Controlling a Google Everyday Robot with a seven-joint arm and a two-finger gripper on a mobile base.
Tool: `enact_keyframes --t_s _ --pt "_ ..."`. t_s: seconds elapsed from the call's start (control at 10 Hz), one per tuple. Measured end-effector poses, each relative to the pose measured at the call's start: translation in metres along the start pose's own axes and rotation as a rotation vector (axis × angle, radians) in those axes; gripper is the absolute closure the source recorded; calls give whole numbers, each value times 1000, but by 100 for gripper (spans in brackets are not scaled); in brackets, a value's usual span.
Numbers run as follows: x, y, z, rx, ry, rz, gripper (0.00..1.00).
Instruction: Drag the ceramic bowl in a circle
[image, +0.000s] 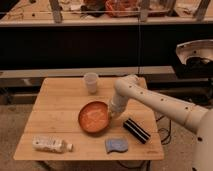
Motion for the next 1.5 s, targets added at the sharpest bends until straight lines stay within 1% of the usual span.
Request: enact_keyframes --t_s 0.1,0.2,0.3,0.5,0.6,0.7,0.8,1.0,1.1,1.3,1.5 --pt "-6 -29 8 -5 -7 -42 100" --pt "-8 -46 12 -5 -12 -69 100" --pt "-9 -63 16 -7 -17 -97 100" --pt "-5 -115 24 -18 -26 -184 100" --pt "-1 -130 25 -21 -26 -209 100" --pt "11 -144 25 -23 -24 -223 100" --pt "28 -154 23 -29 -22 -223 100" --pt "47 -156 21 -32 -20 -195 100" --pt "56 -146 18 -32 -18 -162 100" --pt "67 -120 12 -31 -17 -105 100" --pt "76 -73 3 -25 -14 -25 100"
